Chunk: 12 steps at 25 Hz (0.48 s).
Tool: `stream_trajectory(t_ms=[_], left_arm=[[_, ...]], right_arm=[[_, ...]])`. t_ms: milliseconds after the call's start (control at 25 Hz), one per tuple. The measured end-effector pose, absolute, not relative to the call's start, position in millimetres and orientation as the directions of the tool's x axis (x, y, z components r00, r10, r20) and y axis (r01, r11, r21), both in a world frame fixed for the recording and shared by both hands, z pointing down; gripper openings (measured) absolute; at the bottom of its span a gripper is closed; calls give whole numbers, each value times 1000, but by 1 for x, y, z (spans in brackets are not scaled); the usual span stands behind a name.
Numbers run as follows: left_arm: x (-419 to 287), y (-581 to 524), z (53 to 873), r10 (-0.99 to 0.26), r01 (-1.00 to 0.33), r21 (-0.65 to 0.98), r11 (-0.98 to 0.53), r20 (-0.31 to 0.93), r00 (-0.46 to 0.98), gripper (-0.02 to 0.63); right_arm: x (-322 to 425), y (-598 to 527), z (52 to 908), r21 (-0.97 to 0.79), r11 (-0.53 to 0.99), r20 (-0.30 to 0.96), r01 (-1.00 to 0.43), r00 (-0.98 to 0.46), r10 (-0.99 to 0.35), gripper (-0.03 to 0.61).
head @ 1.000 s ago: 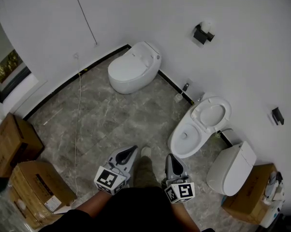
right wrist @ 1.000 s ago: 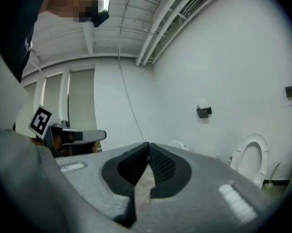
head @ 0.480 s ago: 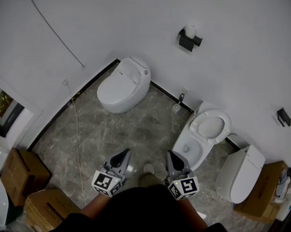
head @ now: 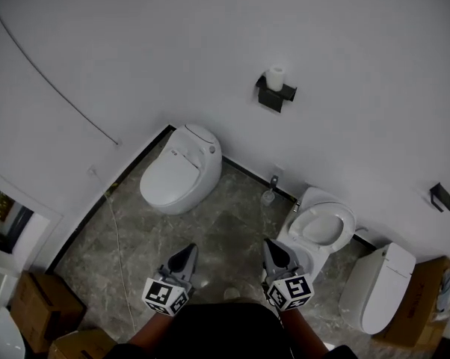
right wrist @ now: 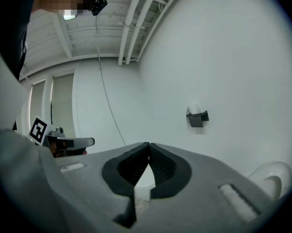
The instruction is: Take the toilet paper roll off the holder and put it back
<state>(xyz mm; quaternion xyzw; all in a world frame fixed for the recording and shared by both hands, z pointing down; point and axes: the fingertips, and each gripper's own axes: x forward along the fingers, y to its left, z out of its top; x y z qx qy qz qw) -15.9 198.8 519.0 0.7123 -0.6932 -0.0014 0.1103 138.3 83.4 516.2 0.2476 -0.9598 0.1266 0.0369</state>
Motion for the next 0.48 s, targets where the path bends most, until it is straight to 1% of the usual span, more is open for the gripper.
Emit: stream_trajectory(t_ms=[200, 480], left_arm=[[-35, 150, 518, -990, -984, 179, -11, 138, 36, 17], [-56, 55, 528, -981, -973, 189, -135, 110, 157, 17]], right_arm=[[124, 45, 511, -228, 826, 144, -515, -857, -494, -2], [101, -10, 519, -209, 784, 147, -585, -811, -566, -2]])
